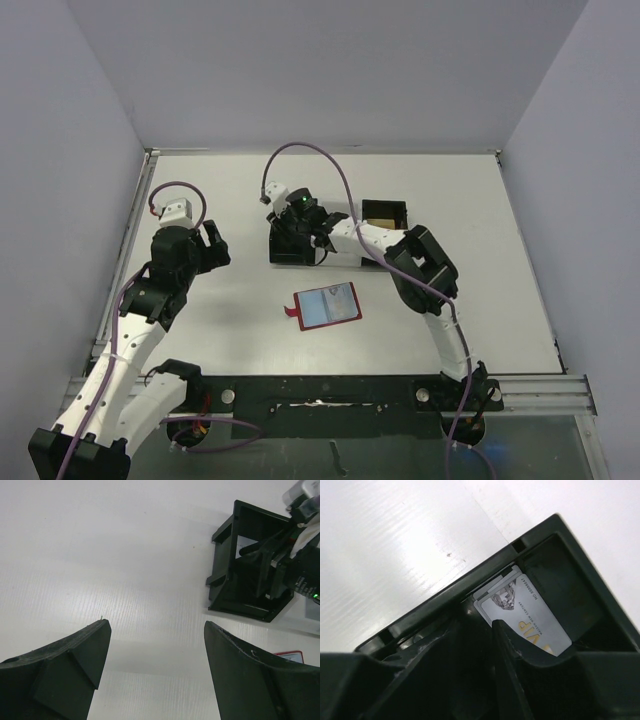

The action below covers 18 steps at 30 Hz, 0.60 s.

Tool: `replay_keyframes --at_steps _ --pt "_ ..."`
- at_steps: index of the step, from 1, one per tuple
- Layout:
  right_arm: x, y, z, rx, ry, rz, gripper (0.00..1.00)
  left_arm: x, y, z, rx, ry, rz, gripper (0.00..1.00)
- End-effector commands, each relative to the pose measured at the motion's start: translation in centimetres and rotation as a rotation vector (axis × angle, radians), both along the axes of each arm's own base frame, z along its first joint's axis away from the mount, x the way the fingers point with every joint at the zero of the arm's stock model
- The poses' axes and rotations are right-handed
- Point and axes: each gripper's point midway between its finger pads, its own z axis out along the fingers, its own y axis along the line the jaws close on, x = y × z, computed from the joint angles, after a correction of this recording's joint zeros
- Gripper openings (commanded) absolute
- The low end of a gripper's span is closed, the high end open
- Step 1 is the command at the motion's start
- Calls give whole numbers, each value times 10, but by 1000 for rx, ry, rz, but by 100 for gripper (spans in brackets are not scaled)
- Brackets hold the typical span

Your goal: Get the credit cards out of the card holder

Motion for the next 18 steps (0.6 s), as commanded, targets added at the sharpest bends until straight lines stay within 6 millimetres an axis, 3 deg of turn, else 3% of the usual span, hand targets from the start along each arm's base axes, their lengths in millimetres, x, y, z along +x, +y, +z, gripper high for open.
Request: replay_keyframes --at_steps 1,6,9,10,13,14,18 --pt "5 10 98 180 -145 11 35 7 0 18 -12 -67 -3 76" --pt "-3 1 123 210 -174 -2 37 8 -3 18 -18 -67 -16 76" --pt "-13 -17 142 251 -209 -58 39 8 -9 17 -33 -65 -48 76" --pt "-18 -25 151 283 -227 -84 39 8 -13 17 -40 -68 -67 76" --pt "-43 -60 149 332 -207 -171 42 8 -30 18 -78 -73 -156 76" --pt "-53 -72 159 368 -201 -207 43 8 -35 19 -89 -75 -190 76" --pt "-87 -119 145 437 -70 -374 47 6 -66 24 -182 -90 -333 76"
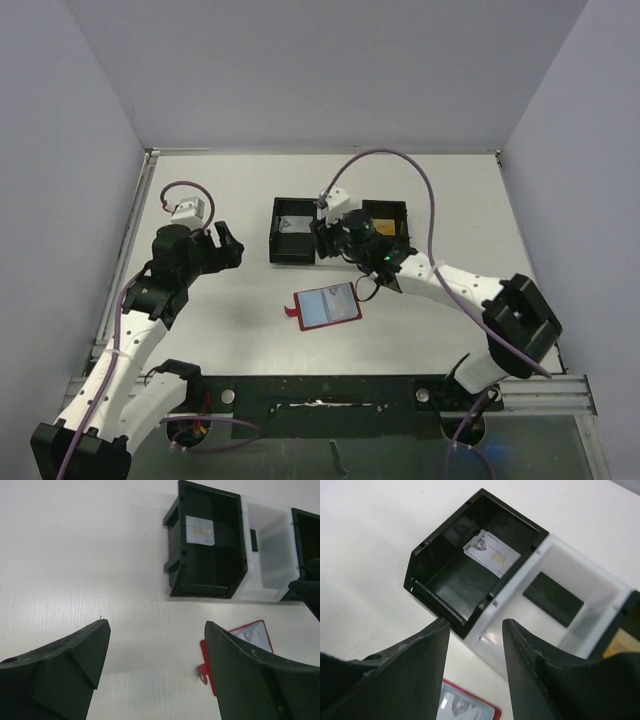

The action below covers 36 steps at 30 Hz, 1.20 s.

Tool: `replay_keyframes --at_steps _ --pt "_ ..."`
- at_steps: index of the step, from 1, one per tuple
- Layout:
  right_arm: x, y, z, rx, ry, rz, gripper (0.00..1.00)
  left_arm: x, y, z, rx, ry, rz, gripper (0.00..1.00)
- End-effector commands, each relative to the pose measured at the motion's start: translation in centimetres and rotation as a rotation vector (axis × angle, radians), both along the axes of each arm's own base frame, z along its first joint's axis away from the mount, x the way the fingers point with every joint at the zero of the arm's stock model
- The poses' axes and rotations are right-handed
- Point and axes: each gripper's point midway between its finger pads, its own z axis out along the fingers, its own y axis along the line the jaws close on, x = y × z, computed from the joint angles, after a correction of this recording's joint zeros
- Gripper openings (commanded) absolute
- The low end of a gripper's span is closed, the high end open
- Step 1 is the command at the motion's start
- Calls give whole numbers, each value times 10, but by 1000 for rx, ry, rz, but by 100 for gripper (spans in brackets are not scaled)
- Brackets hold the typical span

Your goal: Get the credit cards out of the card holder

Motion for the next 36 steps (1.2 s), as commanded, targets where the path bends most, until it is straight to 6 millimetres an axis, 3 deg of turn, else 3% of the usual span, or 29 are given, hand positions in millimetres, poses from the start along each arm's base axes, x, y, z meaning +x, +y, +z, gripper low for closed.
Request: replay_keyframes --at_steps 1,4,8,11,13,15,27,36 --pt "-18 -38 31 229 67 -197 50 5 -45 26 -149 -94 -208 76" --pt "-42 -62 15 276 156 -240 53 0 -72 25 -256 -73 -290 74" --pt "-67 -87 -11 333 285 -323 52 -11 -114 7 -293 -2 -331 73" --pt "-82 -89 -28 336 368 -320 48 -26 -154 -3 -297 9 -380 73" --pt "-92 -84 -37 334 432 -289 42 -34 -168 -24 -317 63 -382 71" --pt "-100 -81 -44 324 473 -271 39 -39 -181 -32 -360 84 -387 68" --pt "-122 -65 -83 287 653 -223 31 -36 -204 -67 -509 161 -313 60" --pt "-117 -71 -105 214 676 -260 28 -37 -221 -89 -528 231 -324 50"
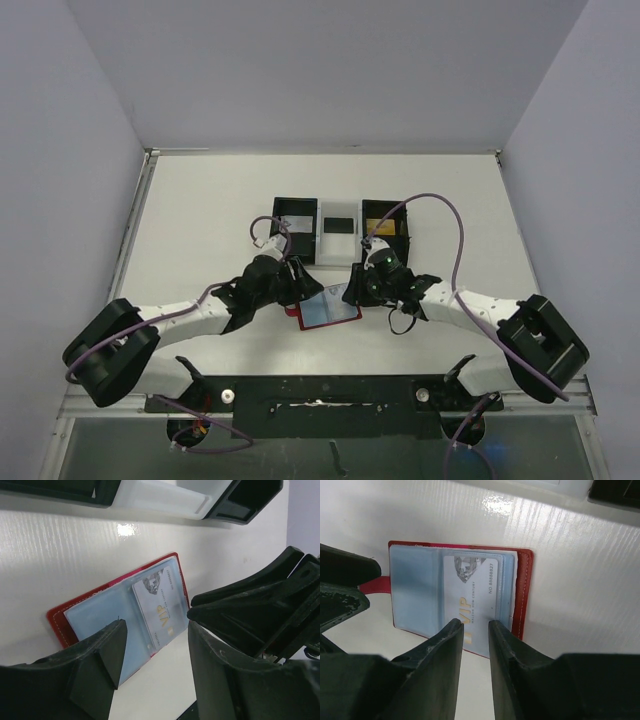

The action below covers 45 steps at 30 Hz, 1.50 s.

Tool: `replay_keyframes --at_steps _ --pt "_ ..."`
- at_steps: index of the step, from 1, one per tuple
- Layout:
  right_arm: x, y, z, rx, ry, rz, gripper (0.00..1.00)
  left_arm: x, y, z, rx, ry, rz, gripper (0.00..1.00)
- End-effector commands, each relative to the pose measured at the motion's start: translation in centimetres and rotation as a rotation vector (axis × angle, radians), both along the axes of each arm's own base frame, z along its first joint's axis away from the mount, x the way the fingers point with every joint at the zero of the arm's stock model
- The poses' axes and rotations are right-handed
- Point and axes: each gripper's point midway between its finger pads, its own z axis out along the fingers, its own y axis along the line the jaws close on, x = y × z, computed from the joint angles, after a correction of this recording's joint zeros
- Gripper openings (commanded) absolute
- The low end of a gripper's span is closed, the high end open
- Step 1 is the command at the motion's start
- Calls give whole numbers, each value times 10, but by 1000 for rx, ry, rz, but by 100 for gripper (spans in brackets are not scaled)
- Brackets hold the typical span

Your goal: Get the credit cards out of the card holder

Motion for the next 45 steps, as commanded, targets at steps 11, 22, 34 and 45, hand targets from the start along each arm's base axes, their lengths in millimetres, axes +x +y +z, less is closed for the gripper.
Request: replay_keyframes --at_steps 11,22,34,45 --pt "15 9 -6 -36 -14 31 20 4 -35 4 -79 -4 -44 41" --pt "-6 20 -14 56 50 52 13 -4 -34 -20 -39 51 -52 26" --pt "-8 24 -5 66 34 36 12 -7 -28 -30 2 76 -40 14" --pt "5 30 24 105 -18 64 15 -10 -17 -35 53 78 -31 25"
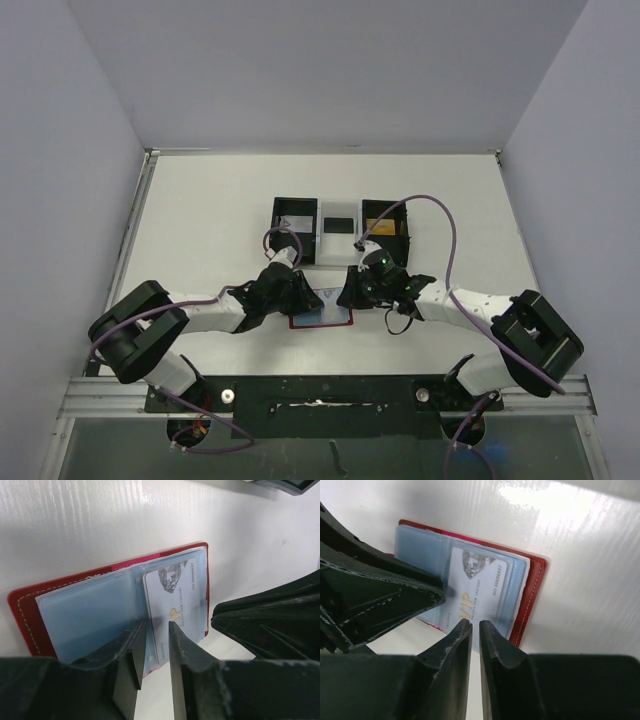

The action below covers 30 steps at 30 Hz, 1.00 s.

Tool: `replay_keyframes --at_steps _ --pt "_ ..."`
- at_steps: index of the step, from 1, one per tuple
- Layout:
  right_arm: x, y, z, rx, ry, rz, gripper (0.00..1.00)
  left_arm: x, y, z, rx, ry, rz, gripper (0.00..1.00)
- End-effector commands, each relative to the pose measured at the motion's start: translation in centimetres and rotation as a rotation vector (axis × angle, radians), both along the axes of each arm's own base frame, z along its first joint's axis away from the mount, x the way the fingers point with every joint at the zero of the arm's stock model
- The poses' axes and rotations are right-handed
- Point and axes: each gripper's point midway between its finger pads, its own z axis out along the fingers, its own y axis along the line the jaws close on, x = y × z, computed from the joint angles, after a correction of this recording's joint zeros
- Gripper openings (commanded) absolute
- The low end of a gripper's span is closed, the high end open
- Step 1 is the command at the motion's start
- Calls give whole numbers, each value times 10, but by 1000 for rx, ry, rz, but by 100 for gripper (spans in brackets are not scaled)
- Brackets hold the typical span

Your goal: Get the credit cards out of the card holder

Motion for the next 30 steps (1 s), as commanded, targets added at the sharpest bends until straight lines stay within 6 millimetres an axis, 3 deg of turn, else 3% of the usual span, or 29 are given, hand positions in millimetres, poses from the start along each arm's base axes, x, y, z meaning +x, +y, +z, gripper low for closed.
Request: replay_keyframes --at_steps 1,6,12,16,27,30 --pt "20 16 30 69 -74 19 15 8 -4 18 -14 -54 0 25" --pt "24 9 5 -10 -19 -18 17 7 -4 15 -8 -46 -8 26" --pt "10 4 -21 -24 50 -12 17 3 -6 12 -26 -37 -22 26" --pt "5 7 -22 9 57 2 16 -1 -9 10 -60 -24 -29 24" --pt "1 10 -21 54 68 -1 16 3 -10 16 -99 -38 -7 1" --pt "1 7 -22 43 69 -9 17 4 -8 19 -107 -47 1 0"
